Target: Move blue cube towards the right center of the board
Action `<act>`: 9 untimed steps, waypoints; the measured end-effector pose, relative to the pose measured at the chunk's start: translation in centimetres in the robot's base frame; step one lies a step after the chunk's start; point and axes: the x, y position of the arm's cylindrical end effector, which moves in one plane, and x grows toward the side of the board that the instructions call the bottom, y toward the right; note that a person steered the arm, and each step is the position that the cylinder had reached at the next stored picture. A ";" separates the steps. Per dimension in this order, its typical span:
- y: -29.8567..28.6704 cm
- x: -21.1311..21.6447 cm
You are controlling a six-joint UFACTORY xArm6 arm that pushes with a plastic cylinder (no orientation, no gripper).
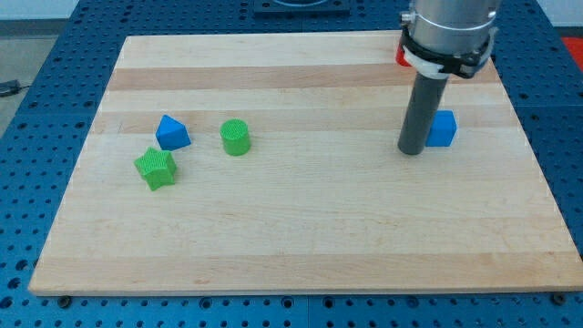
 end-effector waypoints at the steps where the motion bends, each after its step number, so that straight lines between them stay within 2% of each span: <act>1: 2.1 0.0; 4: 2.9 -1.3; 6: -0.9 -2.5; 7: -0.9 -4.0; 9: 2.7 -4.7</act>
